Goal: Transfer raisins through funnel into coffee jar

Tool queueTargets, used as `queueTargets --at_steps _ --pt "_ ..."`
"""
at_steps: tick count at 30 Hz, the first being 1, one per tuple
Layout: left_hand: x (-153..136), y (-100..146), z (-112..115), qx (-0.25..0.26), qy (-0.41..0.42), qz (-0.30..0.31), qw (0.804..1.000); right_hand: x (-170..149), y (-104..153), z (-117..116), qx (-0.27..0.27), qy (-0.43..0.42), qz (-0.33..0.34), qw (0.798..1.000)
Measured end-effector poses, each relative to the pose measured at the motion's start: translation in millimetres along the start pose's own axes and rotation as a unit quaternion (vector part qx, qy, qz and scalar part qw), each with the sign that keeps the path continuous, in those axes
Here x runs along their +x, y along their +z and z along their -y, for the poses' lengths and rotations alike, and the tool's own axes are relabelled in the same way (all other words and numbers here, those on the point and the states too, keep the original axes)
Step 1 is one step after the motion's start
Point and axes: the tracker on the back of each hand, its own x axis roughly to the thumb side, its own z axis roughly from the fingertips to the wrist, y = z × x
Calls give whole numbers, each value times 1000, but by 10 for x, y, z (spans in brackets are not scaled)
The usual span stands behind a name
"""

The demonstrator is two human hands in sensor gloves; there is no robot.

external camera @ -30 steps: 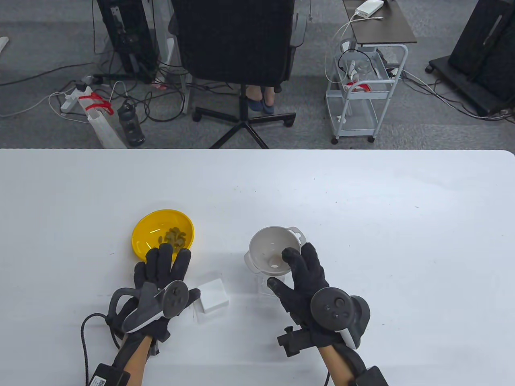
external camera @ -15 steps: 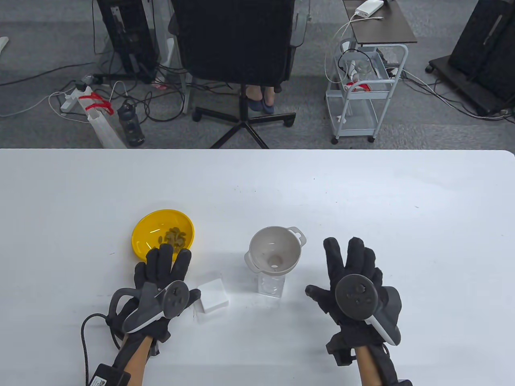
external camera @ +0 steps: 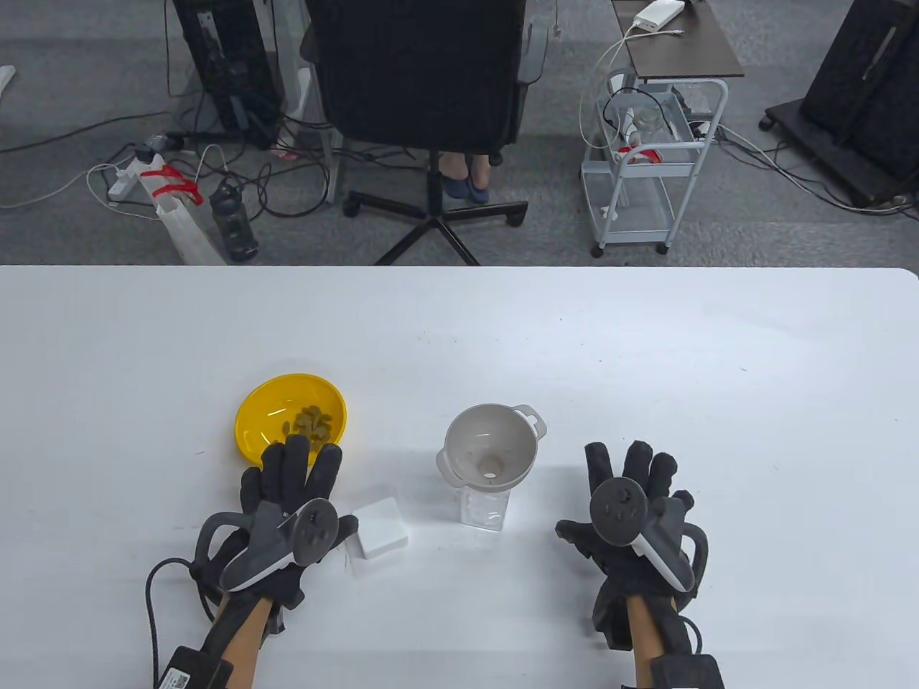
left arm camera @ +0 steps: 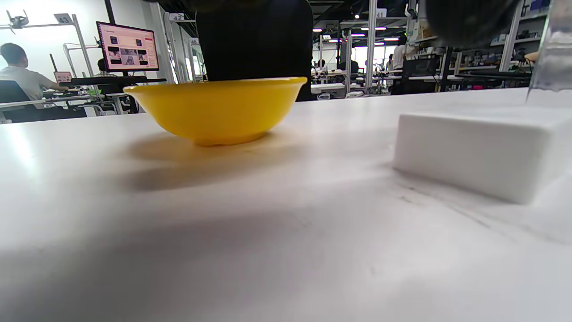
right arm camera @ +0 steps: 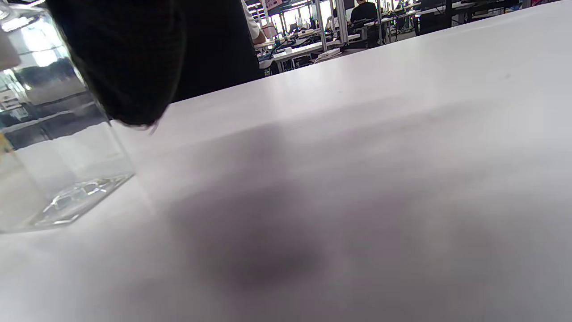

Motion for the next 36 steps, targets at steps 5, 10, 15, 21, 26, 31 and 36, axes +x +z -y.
queueTargets --at_steps 5,10,15,21,26,31,36 --pt "-246 -68 -83 24 65 -47 996 -72 25 32 -7 -30 -1 1000" --pt "-602 -262 -203 33 85 -193 977 -191 10 62 -4 -75 -17 997" --pt "-813 -471 -150 -4 158 -279 947 -240 6 54 6 -91 -16 996" --pt "-841 -607 -58 -60 129 -332 933 -187 3 37 17 -74 -6 997" --pt "-829 -692 47 -89 150 -341 924 -145 15 32 15 -63 2 998" --pt "-839 -740 145 -90 142 -358 918 -143 18 31 10 -64 5 998" --pt "-897 -715 213 -63 224 -361 903 -151 8 11 13 -66 1 998"
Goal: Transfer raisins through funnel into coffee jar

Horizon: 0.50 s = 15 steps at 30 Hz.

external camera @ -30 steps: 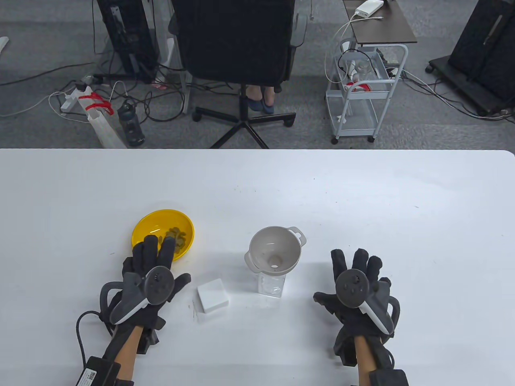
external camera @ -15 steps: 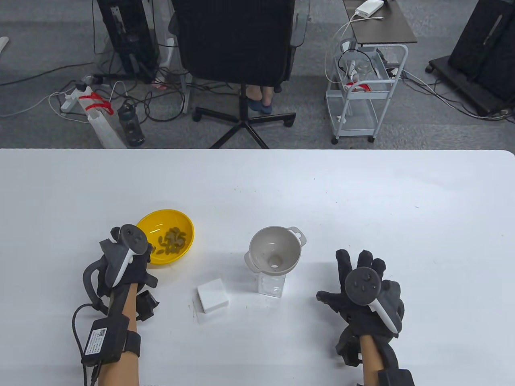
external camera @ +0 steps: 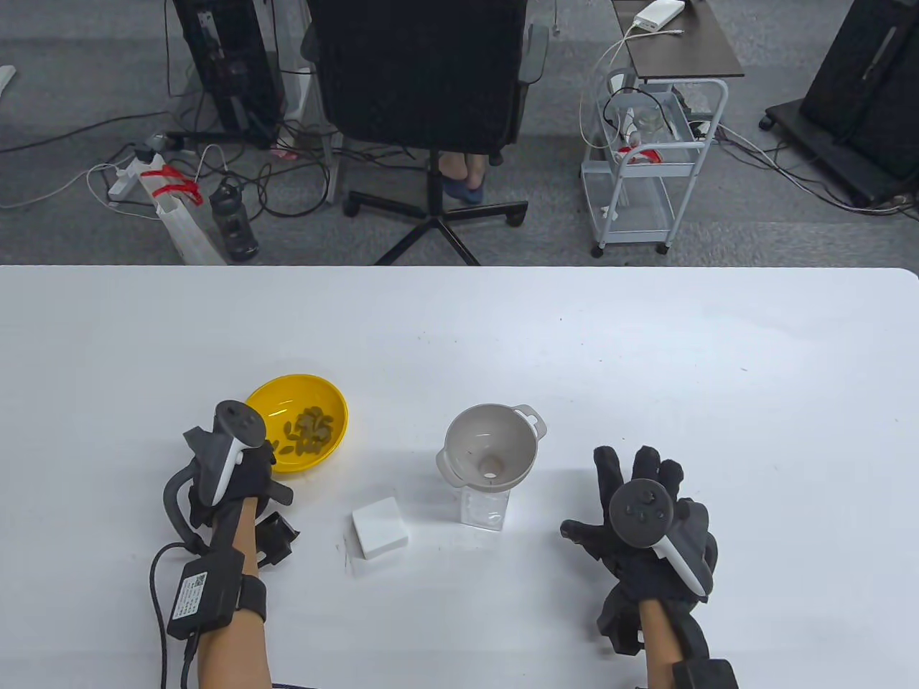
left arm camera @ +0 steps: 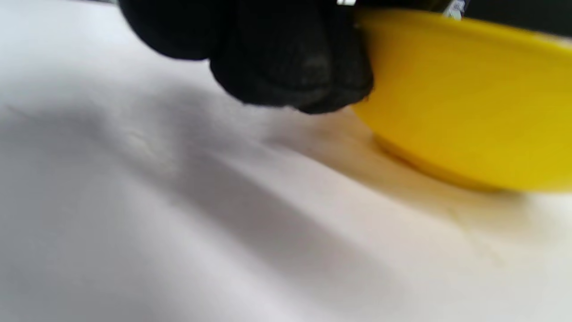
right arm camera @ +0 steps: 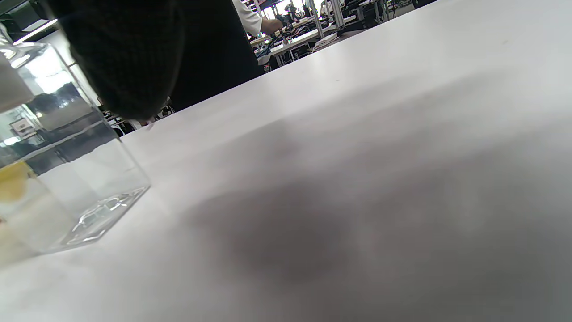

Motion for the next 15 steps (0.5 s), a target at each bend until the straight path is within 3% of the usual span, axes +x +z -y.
queueTargets --at_steps 5,15 --pt "-44 65 -33 5 109 16 994 -2 11 5 -4 -7 3 1000" --pt "186 575 -506 94 119 118 981 -33 53 26 -13 -21 6 1000"
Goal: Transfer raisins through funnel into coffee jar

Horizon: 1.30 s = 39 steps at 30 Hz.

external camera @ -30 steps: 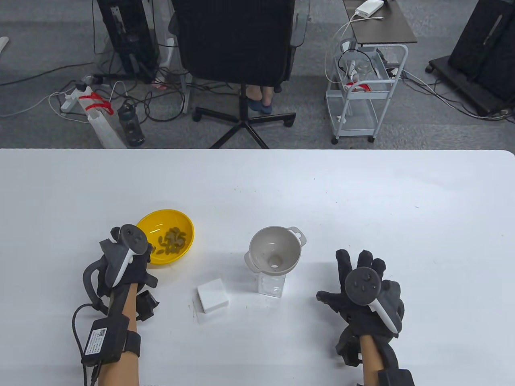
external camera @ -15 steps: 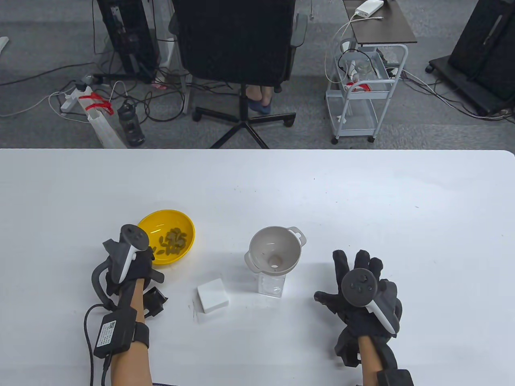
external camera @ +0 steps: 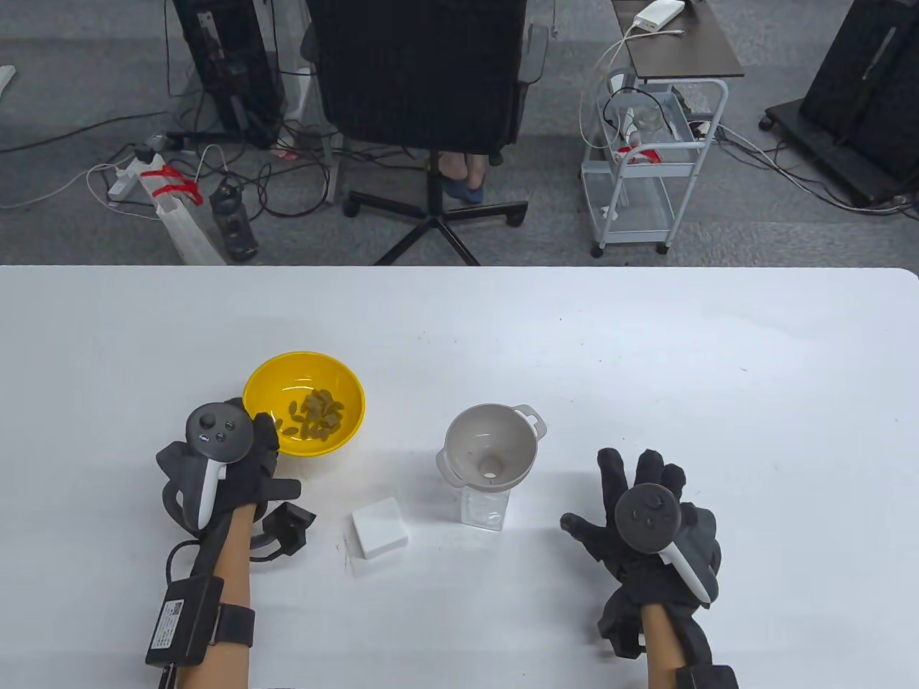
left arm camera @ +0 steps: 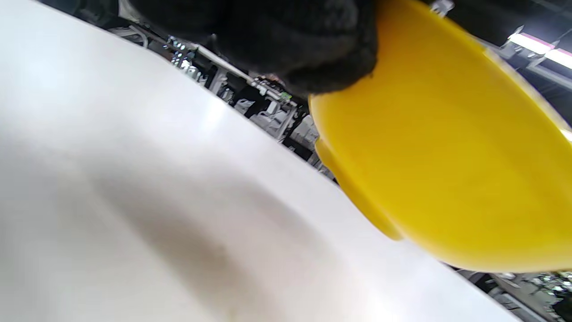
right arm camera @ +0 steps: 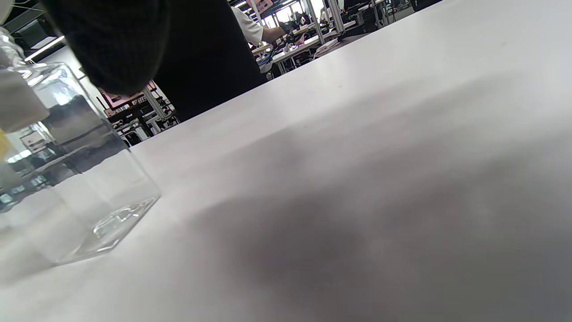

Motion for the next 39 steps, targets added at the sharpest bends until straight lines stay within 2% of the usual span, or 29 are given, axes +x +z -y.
queueTargets --at_steps 8,13,19,25,32,39 --pt "793 472 -433 59 -37 127 989 -6 21 -1 -2 6 2 1000" --pt "1196 752 -542 78 -62 188 977 -2 21 -8 -3 9 6 1000" --pt "1523 1027 -491 125 -138 246 951 4 35 0 -7 8 10 1000" --pt "1714 1228 -385 172 -199 289 920 1 39 1 -8 6 10 1000" --pt "1836 1405 -311 230 -254 326 881 4 42 -1 -9 5 11 1000" --pt "1899 1574 -209 288 -308 359 832 5 45 0 -9 7 9 1000"
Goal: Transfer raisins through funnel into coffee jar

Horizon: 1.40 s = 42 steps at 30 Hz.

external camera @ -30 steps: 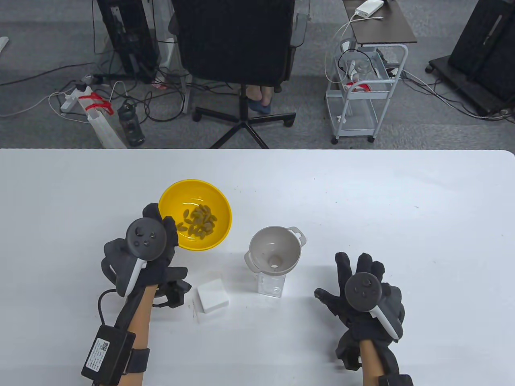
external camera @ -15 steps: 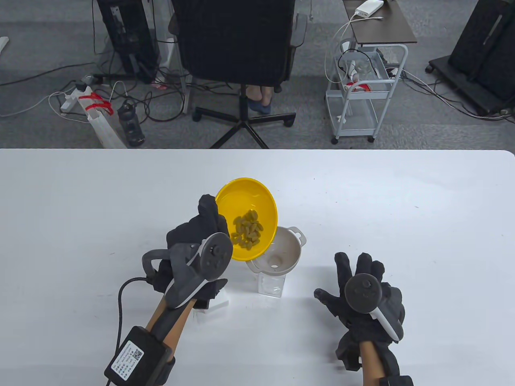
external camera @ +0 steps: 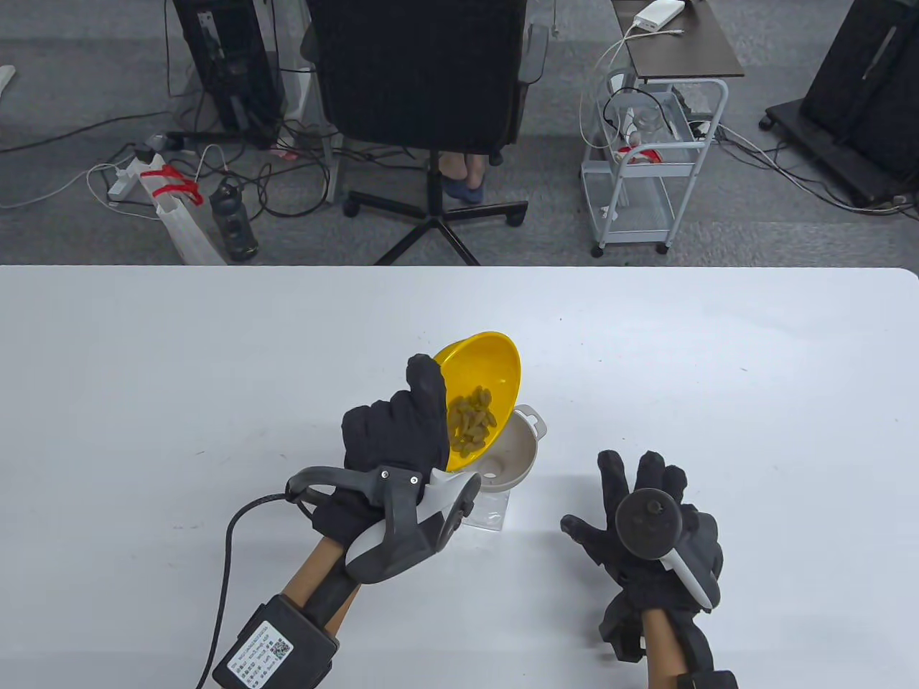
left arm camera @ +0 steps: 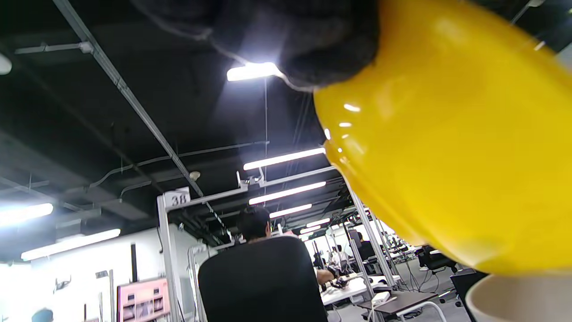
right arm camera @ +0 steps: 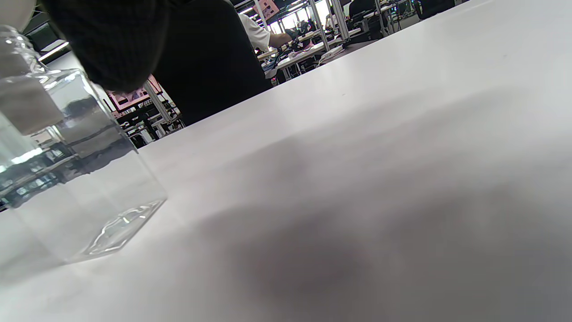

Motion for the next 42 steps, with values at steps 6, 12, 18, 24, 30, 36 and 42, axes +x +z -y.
queueTargets --at_steps 6,12,18,24,30,36,42 --pt "101 49 -29 37 -51 26 998 0 1 -1 1 1 -1 1000" --pt "190 101 -36 67 -94 45 992 0 1 -1 1 1 -1 1000" --pt "211 123 -58 85 -110 52 989 2 3 4 3 1 -4 1000" --pt "210 129 -75 96 -130 54 985 -1 2 5 4 0 -5 1000" --pt "92 116 -102 83 -110 31 990 -2 3 7 5 0 -6 1000" --pt "-285 136 -28 33 -14 -44 998 -1 -3 4 9 3 -9 1000" --pt "-725 233 334 -33 55 -132 989 -10 -4 -1 14 4 -17 1000"
